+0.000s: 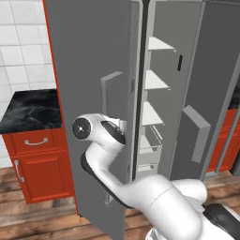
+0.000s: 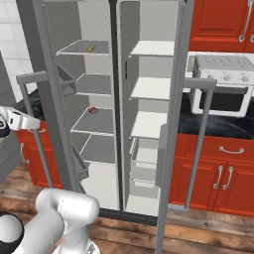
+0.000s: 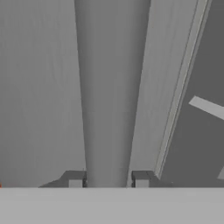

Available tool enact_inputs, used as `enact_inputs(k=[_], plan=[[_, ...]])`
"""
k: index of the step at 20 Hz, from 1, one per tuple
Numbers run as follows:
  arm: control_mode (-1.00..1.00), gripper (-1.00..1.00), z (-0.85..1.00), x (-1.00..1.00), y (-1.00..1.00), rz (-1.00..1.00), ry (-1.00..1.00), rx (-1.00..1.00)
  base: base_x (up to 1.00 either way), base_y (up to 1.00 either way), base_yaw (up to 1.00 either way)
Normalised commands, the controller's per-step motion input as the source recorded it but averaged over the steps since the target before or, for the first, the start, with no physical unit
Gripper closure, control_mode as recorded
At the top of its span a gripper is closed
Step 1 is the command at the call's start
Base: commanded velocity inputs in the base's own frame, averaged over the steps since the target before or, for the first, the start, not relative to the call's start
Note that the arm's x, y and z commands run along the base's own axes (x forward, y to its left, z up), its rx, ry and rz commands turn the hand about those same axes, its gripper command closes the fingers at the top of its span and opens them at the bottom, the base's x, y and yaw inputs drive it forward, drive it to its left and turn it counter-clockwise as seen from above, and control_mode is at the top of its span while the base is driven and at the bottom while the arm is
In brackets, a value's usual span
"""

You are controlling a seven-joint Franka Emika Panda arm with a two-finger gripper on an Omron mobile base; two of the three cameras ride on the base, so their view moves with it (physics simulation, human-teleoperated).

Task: Retrieve the butter from the fridge and place it on a plate on the dining table. Then retrieve the butter knife by the fridge and place it near the plate.

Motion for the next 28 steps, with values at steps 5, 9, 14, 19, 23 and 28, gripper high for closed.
enact_inputs(k=[5,9,14,19,23,28], plan=[[-1.00,-1.00,0.00,0.01,0.30,-0.01,0.00,0.00,0.00,0.00,0.00],[-1.00,-1.00,0.00,0.00,0.45,-0.08,0.00,-0.01,0.00,0.00,0.00],[-1.00,-1.00,0.00,-0.11,0.33,-0.08,0.00,-0.01,0.00,0.00,0.00],[-1.00,-1.00,0.00,-0.52,0.06,-0.02,0.00,0.00,0.00,0.00,0.00],[-1.00,-1.00,0.00,-0.19,0.28,0.00,0.00,0.00,0.00,0.00,0.00],[-1.00,-1.00,0.04,-0.59,-0.22,0.01,0.00,0.12,0.00,0.00,0.00]])
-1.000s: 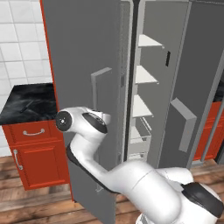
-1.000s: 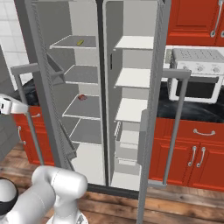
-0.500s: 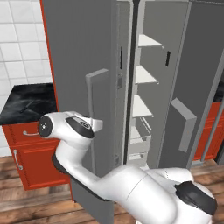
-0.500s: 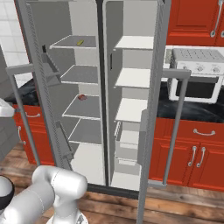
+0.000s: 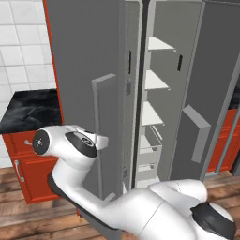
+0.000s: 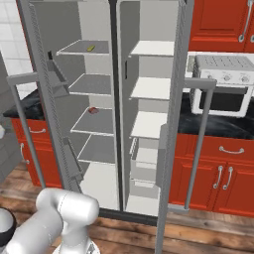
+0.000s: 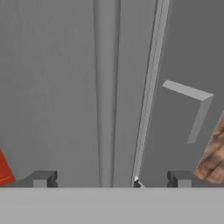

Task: Retrieve the butter from the fridge and place it on a plate on the dining table. Then retrieve the butter knife by the fridge and place it near the plate.

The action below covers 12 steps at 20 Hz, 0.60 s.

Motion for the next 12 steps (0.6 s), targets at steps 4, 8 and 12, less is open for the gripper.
enact_inputs(k=[4,8,12], plan=[[-1.00,-1.00,0.05,-0.44,-0.77,0.04,0.00,0.33,0.00,0.00,0.00],[-1.00,-1.00,0.06,-0.64,-0.65,0.16,-0.19,0.36,0.00,0.00,0.00],[-1.00,-1.00,0.01,-0.42,-0.76,0.10,-0.22,0.38,0.00,0.00,0.00]])
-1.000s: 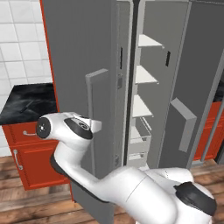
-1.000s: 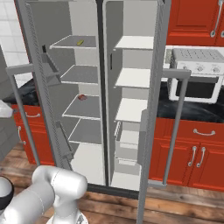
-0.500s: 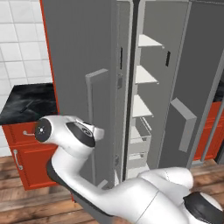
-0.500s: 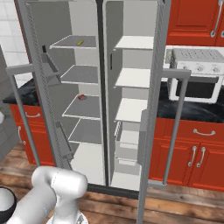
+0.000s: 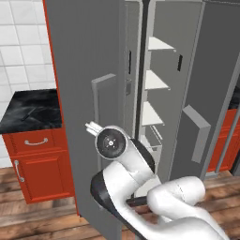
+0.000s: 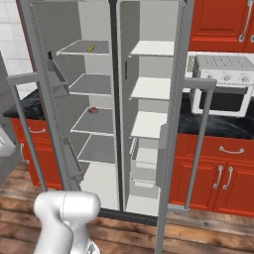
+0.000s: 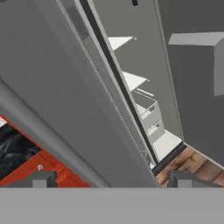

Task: Retrieve the butter from the fridge and place it on a plate on the dining table. Then retrieve the butter knife by the fridge and place it near the plate.

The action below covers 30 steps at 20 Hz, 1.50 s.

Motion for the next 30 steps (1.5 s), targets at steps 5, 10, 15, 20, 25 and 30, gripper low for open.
enact_inputs(k=[5,10,15,20,25,30], plan=[[-1.00,-1.00,0.26,-0.09,-0.94,0.07,-0.05,0.57,0.00,0.00,0.00],[-1.00,-1.00,0.24,0.00,-0.92,0.05,0.06,0.64,0.00,0.00,0.00],[-1.00,-1.00,0.07,0.00,-0.59,0.09,0.01,0.54,0.00,0.00,0.00],[-1.00,-1.00,-0.27,0.17,-0.22,0.06,0.03,0.34,0.00,0.00,0.00],[-1.00,-1.00,-0.50,0.33,-0.01,0.06,0.08,0.17,0.00,0.00,0.00],[-1.00,-1.00,-0.46,0.52,0.00,0.16,0.05,0.17,0.00,0.00,0.00]])
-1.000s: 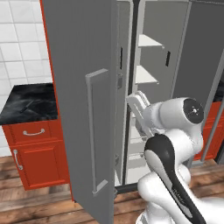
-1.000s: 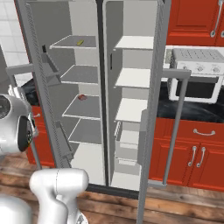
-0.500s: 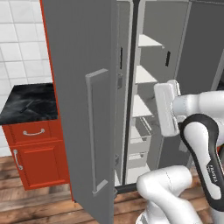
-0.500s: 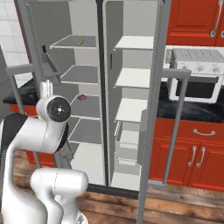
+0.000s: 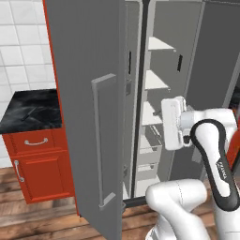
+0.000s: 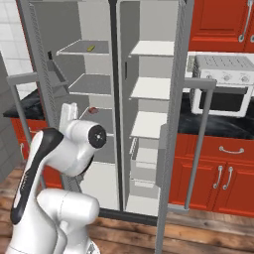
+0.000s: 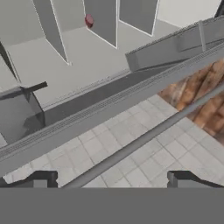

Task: Retrieve the butter from the fridge and place it on a plate on the dining table. Then retrieve the butter knife by the fridge and place it near the plate.

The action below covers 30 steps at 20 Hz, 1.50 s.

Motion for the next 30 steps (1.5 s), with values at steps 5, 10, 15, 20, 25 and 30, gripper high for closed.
enact_inputs(k=[5,10,15,20,25,30], plan=[[-1.00,-1.00,-0.38,0.57,0.00,0.13,0.08,0.11,0.00,0.00,0.00],[-1.00,-1.00,-0.34,0.65,0.03,0.13,0.04,0.04,0.00,0.00,0.00],[-1.00,-1.00,-0.26,0.72,0.06,0.15,0.04,0.00,0.00,0.00,0.00],[-1.00,-1.00,-0.30,0.71,0.09,0.14,0.00,0.00,0.00,0.00,0.00],[-1.00,-1.00,-0.26,0.50,0.28,0.13,0.01,0.02,0.00,0.00,0.00],[-1.00,-1.00,-0.09,0.31,0.46,0.05,0.03,0.00,0.00,0.00,0.00]])
